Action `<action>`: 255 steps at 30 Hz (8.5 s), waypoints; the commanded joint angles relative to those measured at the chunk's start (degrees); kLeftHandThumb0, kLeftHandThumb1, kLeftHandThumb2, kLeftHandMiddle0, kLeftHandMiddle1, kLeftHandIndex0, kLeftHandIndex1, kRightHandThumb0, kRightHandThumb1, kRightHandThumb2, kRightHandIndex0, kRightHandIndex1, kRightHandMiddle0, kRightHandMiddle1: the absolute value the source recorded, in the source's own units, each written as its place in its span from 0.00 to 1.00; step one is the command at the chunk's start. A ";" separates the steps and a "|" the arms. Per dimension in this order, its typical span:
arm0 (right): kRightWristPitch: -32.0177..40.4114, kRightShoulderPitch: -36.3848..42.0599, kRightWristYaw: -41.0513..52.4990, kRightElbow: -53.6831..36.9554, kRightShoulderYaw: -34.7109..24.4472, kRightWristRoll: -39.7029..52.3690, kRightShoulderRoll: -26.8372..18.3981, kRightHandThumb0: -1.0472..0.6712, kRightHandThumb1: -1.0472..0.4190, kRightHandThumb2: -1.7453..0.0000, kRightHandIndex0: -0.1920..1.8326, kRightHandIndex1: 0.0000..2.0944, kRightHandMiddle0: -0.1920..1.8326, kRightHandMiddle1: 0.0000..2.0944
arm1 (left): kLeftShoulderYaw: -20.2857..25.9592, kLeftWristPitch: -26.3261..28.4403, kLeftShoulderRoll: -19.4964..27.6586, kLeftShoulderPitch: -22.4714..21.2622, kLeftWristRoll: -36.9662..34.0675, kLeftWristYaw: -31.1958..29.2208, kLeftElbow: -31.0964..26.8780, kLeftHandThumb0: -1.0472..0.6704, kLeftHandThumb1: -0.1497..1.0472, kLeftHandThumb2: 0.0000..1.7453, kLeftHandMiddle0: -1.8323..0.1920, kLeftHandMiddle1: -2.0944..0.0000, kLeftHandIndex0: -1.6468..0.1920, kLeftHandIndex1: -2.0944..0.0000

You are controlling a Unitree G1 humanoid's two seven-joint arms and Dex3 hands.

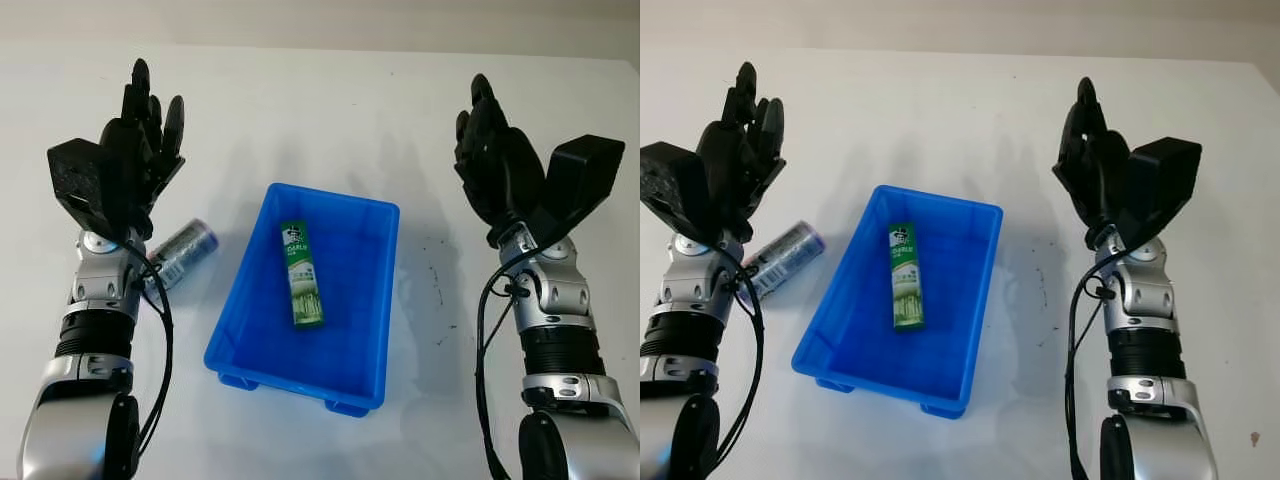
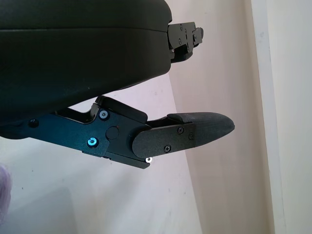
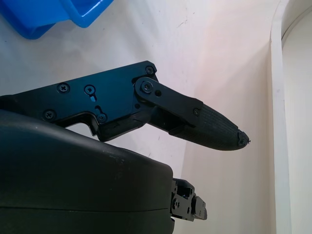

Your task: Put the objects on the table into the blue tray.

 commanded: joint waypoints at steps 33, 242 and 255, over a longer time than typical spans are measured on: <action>-1.14 -0.21 1.79 1.39 1.49 -0.68 1.30 0.21 0.00 0.51 0.00 0.00 0.00 0.00 | -9.07 52.10 4.95 42.08 67.43 -20.66 -82.42 0.13 1.00 0.15 0.88 0.97 0.88 0.96; 0.02 -2.62 2.81 2.09 -0.50 -0.02 -0.29 0.20 0.00 0.54 0.00 0.00 0.00 0.00 | 2.10 -0.28 -1.44 0.91 3.60 6.29 -3.25 0.24 1.00 0.35 0.83 0.99 0.88 0.89; -2.89 -5.01 2.86 6.03 -0.42 -0.40 -0.16 0.20 0.00 0.53 0.00 0.00 0.00 0.00 | 0.45 1.21 -0.44 2.00 3.31 4.08 -2.67 0.18 1.00 0.38 0.91 0.99 0.92 0.95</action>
